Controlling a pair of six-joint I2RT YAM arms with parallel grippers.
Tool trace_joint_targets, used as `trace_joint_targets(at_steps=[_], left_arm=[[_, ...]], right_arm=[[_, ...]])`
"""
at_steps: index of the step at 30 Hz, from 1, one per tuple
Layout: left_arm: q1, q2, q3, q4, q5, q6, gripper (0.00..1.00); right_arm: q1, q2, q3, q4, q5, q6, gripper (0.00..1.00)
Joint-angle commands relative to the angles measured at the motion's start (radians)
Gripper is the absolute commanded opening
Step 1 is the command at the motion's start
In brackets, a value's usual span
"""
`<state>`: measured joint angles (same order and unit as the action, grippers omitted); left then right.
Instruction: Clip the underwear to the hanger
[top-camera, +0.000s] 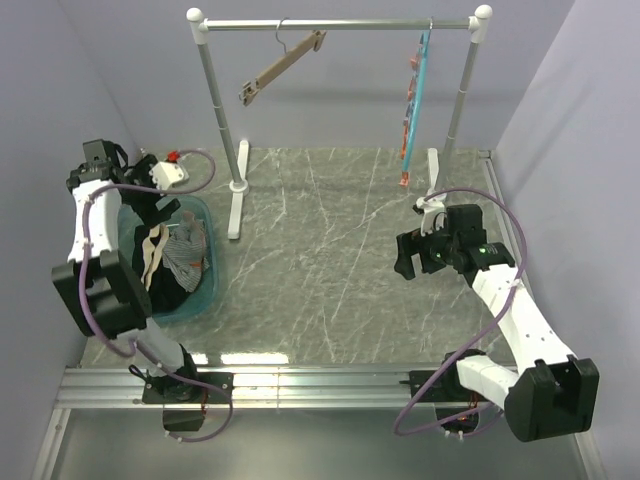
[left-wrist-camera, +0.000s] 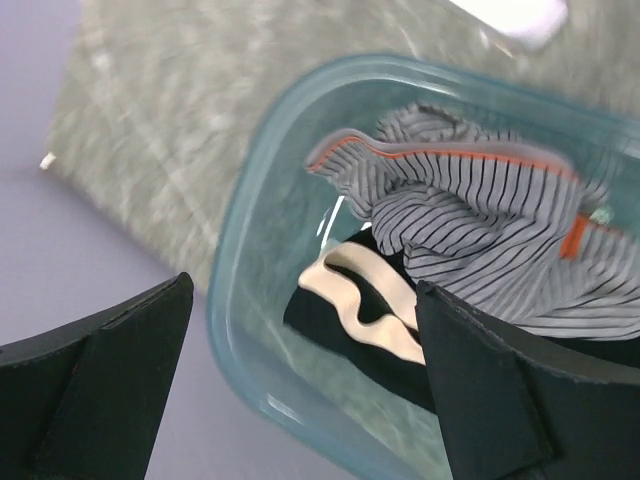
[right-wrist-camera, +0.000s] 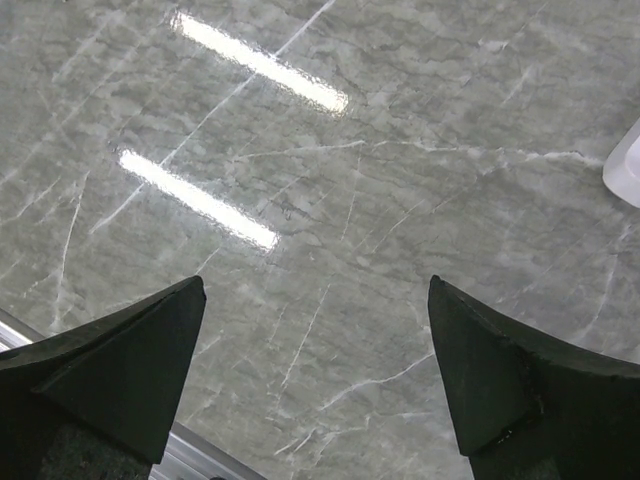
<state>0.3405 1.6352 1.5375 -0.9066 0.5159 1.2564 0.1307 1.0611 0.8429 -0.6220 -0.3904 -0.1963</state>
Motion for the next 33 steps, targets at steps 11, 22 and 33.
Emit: trace_joint_targets(at_steps=[11,22,33], left_arm=[[-0.023,0.201,0.027,-0.018,0.07,0.506,0.9],[-0.074,0.235,-0.051,-0.02,0.027,0.716,0.63],[-0.129,0.241,-0.137,0.031,-0.027,0.772,0.72]], right_arm=[[-0.003,0.085,0.039,-0.005,-0.004,-0.014,1.0],[-0.003,0.099,0.035,-0.012,0.012,-0.017,1.0],[-0.003,0.111,0.041,-0.016,0.013,-0.018,1.0]])
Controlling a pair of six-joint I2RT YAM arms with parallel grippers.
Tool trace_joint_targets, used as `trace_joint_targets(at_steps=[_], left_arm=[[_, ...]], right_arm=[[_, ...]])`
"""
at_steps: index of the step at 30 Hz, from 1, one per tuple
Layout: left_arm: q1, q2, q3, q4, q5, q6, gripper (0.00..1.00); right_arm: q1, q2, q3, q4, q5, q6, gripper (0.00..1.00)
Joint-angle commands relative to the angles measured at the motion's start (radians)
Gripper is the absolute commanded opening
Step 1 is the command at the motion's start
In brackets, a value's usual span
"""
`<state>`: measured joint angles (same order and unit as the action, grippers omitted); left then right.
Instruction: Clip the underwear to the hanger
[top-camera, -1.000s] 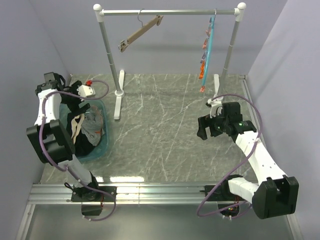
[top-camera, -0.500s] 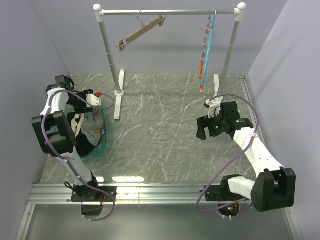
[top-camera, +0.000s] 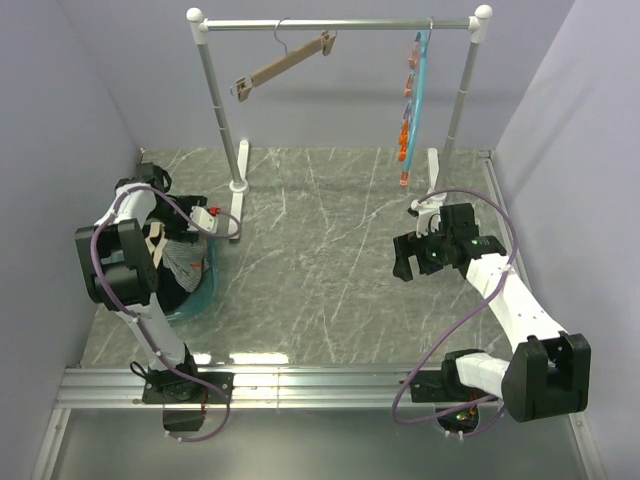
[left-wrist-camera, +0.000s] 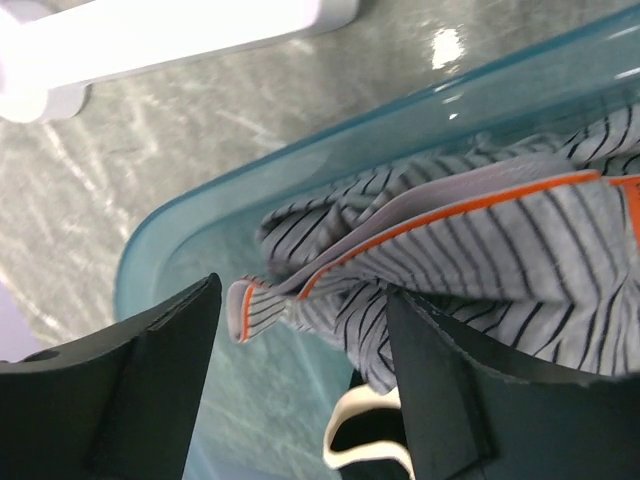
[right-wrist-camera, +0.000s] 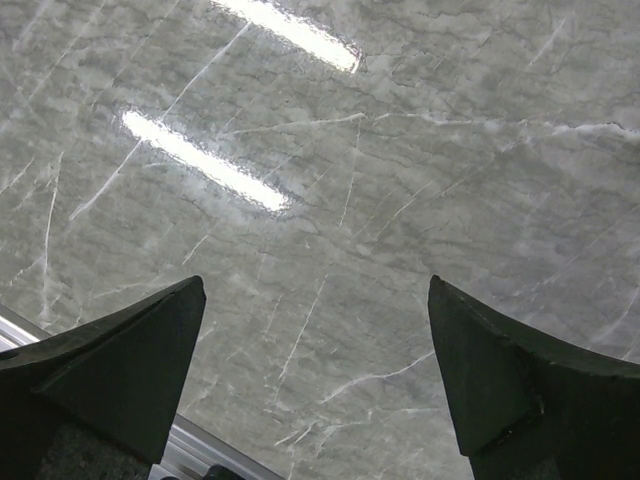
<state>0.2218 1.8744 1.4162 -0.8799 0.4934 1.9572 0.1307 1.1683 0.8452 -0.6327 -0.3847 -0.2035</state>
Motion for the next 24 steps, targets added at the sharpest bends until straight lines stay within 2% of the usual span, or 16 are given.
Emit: trace_joint_targets(at_steps=[1,4,10,16,17,19,24], left_arm=[[-0.01,0.009,-0.013,-0.002,-0.006,0.071,0.7],[-0.016,0.02,-0.01,-0.016,-0.021,0.077,0.67],[-0.03,0.042,0.001,-0.022,-0.067,0.057,0.46],[-0.03,0.037,0.036,-0.054,-0.101,0.017,0.15],[-0.029,0.031,0.043,-0.068,-0.105,0.011,0.06],[-0.029,0.008,0.056,-0.085,-0.102,-0.007,0.0],[-0.027,-0.073,0.098,-0.125,-0.078,-0.128,0.0]], right_arm=[[-0.003,0.007,0.038,-0.005,0.007,-0.011,1.0],[-0.003,0.01,0.04,-0.005,0.004,-0.011,1.0],[-0.003,0.019,0.046,-0.007,0.004,-0.014,0.99],[-0.003,0.014,0.043,-0.004,0.006,-0.016,0.98],[-0.003,0.014,0.045,-0.005,0.003,-0.016,0.98],[-0.003,0.016,0.054,-0.01,0.0,-0.016,0.98],[-0.003,0.004,0.072,-0.021,-0.008,-0.017,0.98]])
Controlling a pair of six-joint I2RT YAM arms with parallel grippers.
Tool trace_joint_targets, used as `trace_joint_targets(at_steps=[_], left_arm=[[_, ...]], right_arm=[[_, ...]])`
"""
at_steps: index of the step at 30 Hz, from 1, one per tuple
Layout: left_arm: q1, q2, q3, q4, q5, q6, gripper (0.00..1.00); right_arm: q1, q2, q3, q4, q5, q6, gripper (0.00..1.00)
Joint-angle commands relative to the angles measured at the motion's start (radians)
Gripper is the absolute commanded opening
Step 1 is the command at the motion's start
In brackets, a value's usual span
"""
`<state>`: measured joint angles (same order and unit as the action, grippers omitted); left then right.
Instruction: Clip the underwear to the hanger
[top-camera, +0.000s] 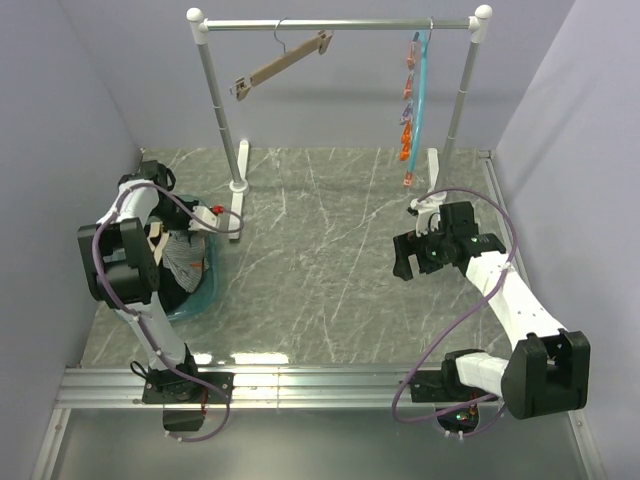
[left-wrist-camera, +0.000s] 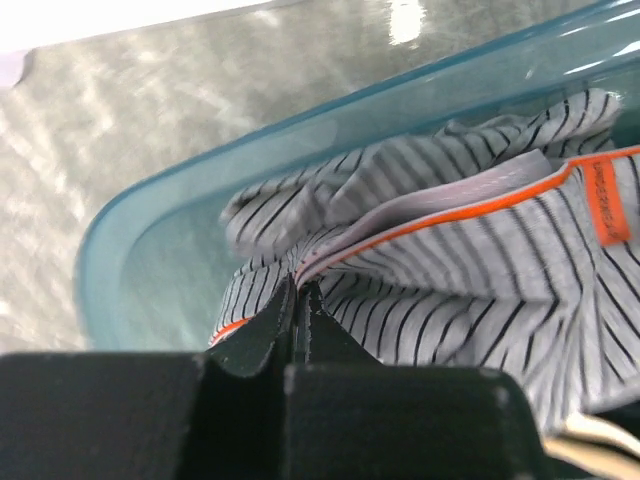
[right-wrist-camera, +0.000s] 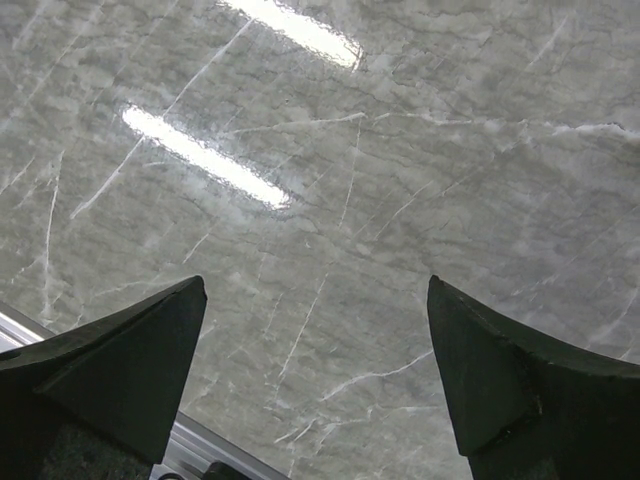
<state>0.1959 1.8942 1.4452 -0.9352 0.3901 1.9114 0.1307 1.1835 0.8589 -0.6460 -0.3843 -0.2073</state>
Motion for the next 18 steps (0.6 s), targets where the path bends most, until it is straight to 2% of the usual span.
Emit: trace_joint_targets(at_steps=[1,6,13,18], left_arm=[[-0.001,-0.116,0.082,-0.085,0.027,-0.103,0.0],[0.0,-0.201,0.141,-0.137,0.006,-0.219,0.0],[-0.007,-0.371,0.178,-0.209,0.064,-0.319,0.0],[-0.061,-0.463,0.271,-0.214,0.133,-0.512,0.0]], right_arm=[[-0.003,-0.015,0.061,-0.01,-0.011,-0.014,0.98],[-0.002,-0.036,0.069,-0.007,-0.044,-0.015,0.98],[-0.003,-0.045,0.104,-0.001,-0.128,-0.021,0.98],[0.0,-0.068,0.114,0.038,-0.2,-0.011,0.98]])
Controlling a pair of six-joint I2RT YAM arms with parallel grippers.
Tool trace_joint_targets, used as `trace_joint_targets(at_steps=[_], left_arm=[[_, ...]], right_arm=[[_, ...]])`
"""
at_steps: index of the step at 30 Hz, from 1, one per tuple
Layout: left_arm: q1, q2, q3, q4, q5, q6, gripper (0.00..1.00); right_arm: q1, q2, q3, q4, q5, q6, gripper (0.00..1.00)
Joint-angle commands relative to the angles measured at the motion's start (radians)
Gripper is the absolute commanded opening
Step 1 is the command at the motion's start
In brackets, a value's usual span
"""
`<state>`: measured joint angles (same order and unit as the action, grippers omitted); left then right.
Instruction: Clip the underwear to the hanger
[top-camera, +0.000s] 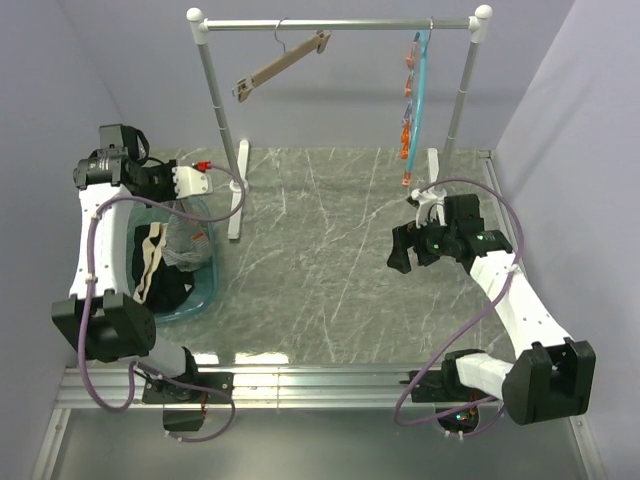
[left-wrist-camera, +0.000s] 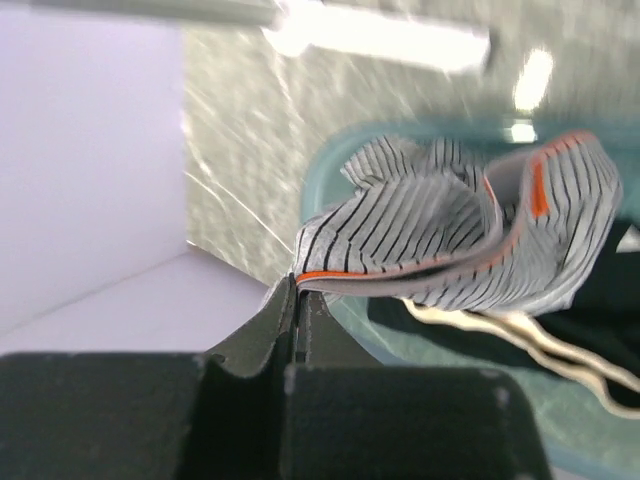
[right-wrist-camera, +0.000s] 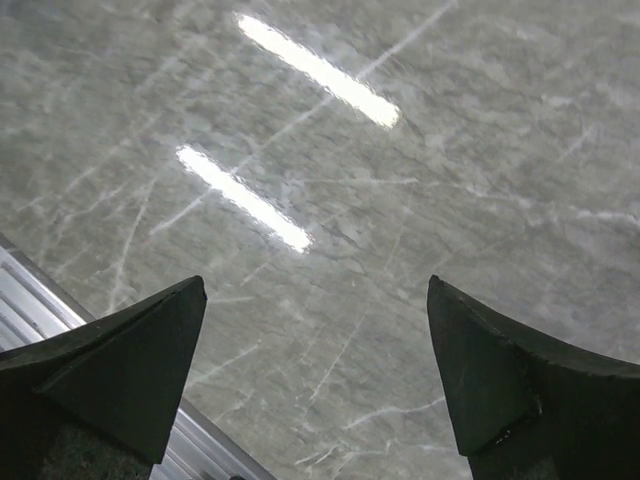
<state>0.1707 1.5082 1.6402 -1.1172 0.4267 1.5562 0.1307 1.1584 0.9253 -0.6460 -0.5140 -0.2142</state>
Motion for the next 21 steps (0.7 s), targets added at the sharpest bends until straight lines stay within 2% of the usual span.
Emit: trace_joint_targets(at_steps=[1,6,13,16,21], left_arm=[[-0.048,-0.089,0.087,-0.033,0.102,-0.175,0.0],[-0.203,-0.154,0.153,0.034,0.09,-0.384,0.0],[-0.448,-0.163,0.191,0.163,-0.051,-0.715,0.0],[-0.575,-0.137,0.202,0.21,-0.111,-0.864,0.0],[-0.707,-0.06,0.144,0.226,-0.208,-1.068,0.0]], right_arm=[[-0.002,-0.055,0.046,0.063,-0.083,0.001,0.98],[-0.002,-0.1,0.038,0.124,-0.159,0.009,0.98],[-0.003,-0.178,-0.013,0.244,-0.3,0.041,0.98],[-0.002,-0.177,-0.016,0.235,-0.322,0.042,0.98],[0.0,-0.169,-0.04,0.172,-0.311,-0.016,0.97]])
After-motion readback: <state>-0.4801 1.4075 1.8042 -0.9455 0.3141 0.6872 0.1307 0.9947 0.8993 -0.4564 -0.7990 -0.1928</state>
